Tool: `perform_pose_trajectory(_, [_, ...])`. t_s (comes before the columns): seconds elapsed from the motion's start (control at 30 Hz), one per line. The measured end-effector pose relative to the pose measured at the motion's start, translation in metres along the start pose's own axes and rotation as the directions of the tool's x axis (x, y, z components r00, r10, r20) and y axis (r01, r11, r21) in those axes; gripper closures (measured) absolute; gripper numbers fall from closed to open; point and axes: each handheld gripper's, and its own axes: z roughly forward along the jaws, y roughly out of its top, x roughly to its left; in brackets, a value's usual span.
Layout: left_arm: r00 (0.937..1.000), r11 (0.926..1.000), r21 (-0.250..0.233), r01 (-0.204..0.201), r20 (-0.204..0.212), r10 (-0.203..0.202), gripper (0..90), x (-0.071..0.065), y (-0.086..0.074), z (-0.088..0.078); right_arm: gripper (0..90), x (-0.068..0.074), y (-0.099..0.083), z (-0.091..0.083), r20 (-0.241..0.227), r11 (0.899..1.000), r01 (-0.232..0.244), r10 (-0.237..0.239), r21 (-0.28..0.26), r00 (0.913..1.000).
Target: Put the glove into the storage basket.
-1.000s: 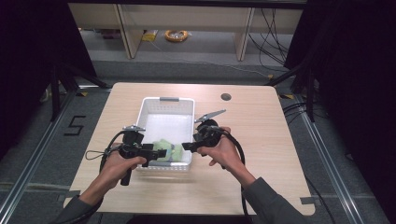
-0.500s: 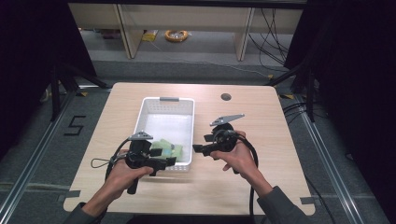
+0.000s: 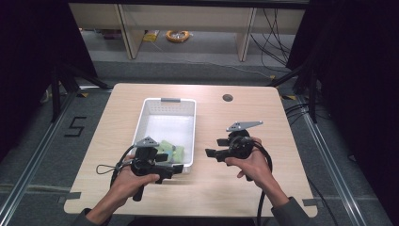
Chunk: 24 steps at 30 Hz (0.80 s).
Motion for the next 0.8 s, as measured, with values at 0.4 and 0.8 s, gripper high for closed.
perform_pose_trajectory(0.4, [0.9989, 0.9989, -0.002, -0.047, 0.007, 0.047, 17.7, -0.011, -0.01, 0.006, 32.0, -0.001, -0.015, -0.013, 0.007, 0.999, 0.041, -0.041, -0.023, 0.9991])
perform_pose_trajectory(0.8, [0.995, 0.995, 0.001, -0.099, 0.01, 0.099, 17.7, -0.024, -0.022, 0.016, 27.9, -0.005, -0.036, -0.022, 0.021, 0.999, 0.016, -0.015, -0.032, 0.9997])
